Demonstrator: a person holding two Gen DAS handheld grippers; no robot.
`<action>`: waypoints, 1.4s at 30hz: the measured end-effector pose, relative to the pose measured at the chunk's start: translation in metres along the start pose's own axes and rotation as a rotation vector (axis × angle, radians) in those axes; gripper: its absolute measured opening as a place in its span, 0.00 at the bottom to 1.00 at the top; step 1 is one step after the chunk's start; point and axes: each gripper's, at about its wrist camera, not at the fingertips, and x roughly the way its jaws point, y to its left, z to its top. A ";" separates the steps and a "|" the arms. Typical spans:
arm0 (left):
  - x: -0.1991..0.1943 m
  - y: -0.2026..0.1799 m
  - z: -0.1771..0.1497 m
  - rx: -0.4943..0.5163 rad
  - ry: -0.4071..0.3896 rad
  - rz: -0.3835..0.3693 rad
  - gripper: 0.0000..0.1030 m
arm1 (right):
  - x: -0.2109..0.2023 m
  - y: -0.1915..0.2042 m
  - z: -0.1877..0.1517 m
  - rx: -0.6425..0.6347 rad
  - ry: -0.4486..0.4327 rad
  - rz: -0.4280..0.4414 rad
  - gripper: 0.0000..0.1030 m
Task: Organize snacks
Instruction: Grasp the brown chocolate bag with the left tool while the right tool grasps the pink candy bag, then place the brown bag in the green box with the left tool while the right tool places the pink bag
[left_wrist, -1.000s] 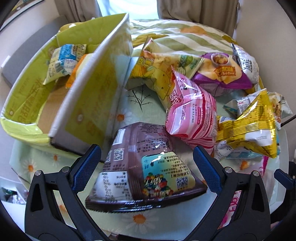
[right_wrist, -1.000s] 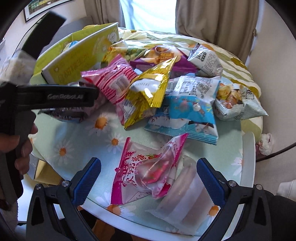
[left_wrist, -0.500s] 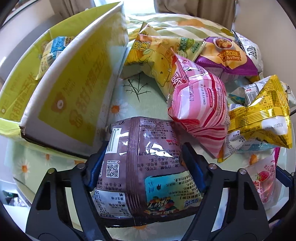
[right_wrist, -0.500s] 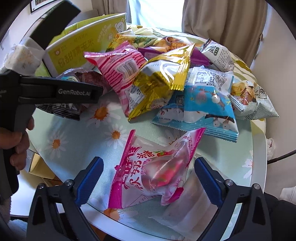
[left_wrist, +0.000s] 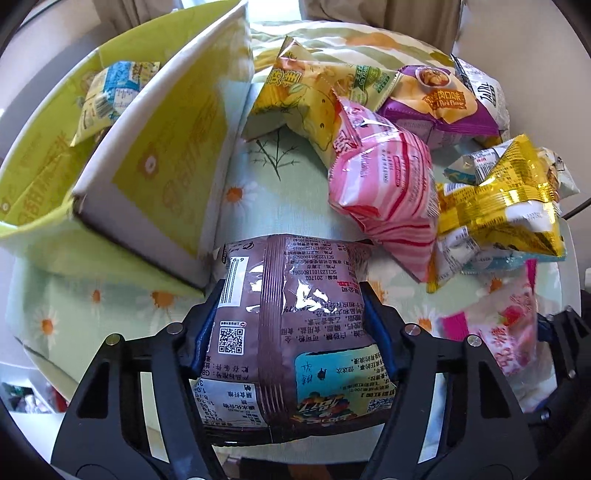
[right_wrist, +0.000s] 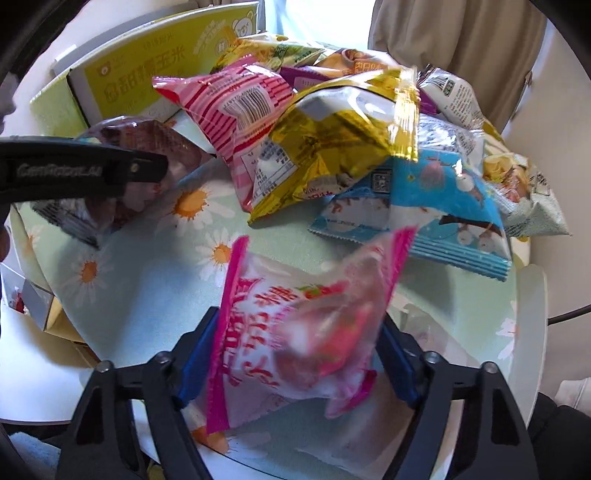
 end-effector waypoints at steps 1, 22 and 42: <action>-0.002 0.001 -0.002 -0.001 0.001 -0.004 0.62 | 0.001 0.000 0.000 0.006 0.001 0.001 0.70; -0.083 0.009 -0.006 0.034 -0.107 -0.074 0.61 | -0.069 0.000 0.019 0.072 -0.101 -0.032 0.50; -0.195 0.108 0.082 -0.038 -0.395 -0.074 0.61 | -0.156 0.037 0.152 0.039 -0.294 -0.028 0.50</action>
